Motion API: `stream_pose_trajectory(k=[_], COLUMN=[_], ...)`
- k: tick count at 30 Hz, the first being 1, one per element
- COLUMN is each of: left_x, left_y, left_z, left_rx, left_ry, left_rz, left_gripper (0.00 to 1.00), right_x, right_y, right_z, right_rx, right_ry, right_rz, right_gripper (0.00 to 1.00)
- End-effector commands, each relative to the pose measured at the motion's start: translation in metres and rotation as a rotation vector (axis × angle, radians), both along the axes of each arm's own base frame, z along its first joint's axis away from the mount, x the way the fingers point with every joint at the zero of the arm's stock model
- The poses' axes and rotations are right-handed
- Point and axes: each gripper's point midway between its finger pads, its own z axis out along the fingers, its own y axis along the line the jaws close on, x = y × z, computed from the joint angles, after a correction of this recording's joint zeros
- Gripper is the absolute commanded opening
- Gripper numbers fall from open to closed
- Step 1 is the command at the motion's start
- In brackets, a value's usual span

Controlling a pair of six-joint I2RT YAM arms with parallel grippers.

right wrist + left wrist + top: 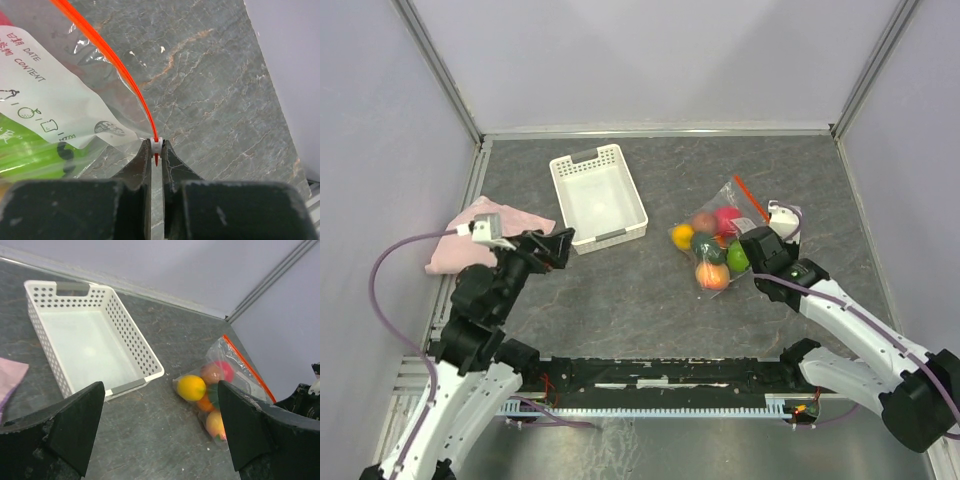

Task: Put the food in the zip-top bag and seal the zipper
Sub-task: Place the zipper food storage bag at the center of the board, then reset both arms

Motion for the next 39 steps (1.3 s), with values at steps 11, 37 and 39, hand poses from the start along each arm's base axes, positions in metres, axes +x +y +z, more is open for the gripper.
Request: stream_pose_trajectory(k=[11,37,39], left_x=[-0.044,-0.057,-0.056], left_y=[0.045,0.062,0.063], left_z=[0.047,0.049,0.049], left_rx=[0.083,0.079,0.084], left_ry=[-0.184,-0.324,-0.319], left_rz=[0.11,0.171,0.18], left_gripper=[1.0,0.99,1.0], right_x=[-0.006,-0.055,-0.055], right_y=[-0.006,0.007,0.007], right_z=[0.05,0.119,0.121], right_rx=[0.159,0.444,0.445], right_ry=[-0.231,-0.531,-0.539], right_rz=[-0.03,0.261,0.263], right_gripper=[0.57,0.99,0.99])
